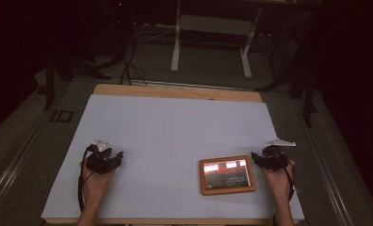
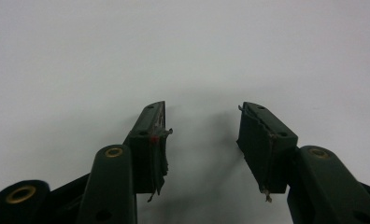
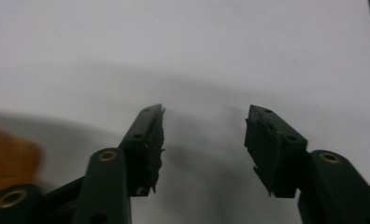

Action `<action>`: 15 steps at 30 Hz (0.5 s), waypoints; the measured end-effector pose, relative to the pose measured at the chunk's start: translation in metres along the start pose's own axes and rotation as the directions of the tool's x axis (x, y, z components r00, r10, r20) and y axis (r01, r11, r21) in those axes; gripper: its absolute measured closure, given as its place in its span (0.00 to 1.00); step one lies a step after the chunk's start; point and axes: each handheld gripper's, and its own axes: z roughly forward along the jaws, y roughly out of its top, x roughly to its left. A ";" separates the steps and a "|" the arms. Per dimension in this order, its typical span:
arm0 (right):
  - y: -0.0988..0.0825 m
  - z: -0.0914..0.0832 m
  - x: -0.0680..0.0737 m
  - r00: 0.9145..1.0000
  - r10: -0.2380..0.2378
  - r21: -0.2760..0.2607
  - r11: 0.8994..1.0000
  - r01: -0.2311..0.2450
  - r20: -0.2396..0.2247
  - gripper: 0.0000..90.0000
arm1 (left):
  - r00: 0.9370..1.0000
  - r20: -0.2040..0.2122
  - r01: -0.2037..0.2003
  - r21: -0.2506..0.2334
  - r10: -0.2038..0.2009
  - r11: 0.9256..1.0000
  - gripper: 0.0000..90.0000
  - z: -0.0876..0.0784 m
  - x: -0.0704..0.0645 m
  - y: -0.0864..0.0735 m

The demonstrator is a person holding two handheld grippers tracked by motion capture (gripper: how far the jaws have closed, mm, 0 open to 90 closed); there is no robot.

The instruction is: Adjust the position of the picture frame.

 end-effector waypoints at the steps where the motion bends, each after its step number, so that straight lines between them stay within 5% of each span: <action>1: 0.001 -0.001 0.001 1.000 -0.004 -0.001 1.000 0.004 -0.013 0.54 | 1.000 0.009 -0.004 -0.003 0.004 1.000 0.58 0.000 -0.001 0.000; 6: 0.001 -0.006 0.006 0.999 -0.020 -0.013 1.000 0.019 -0.045 0.56 | 0.999 0.041 -0.005 -0.018 0.006 1.000 0.58 -0.001 -0.003 0.001; 7: 0.001 -0.006 0.006 0.999 -0.020 -0.013 1.000 0.019 -0.045 0.56 | 0.997 0.074 0.006 -0.025 -0.004 1.000 0.58 -0.002 -0.002 0.001; 15: 0.005 -0.019 0.012 0.996 -0.016 -0.050 0.999 0.011 -0.091 0.55 | 0.995 0.098 -0.035 -0.020 0.036 0.999 0.58 -0.003 -0.005 0.001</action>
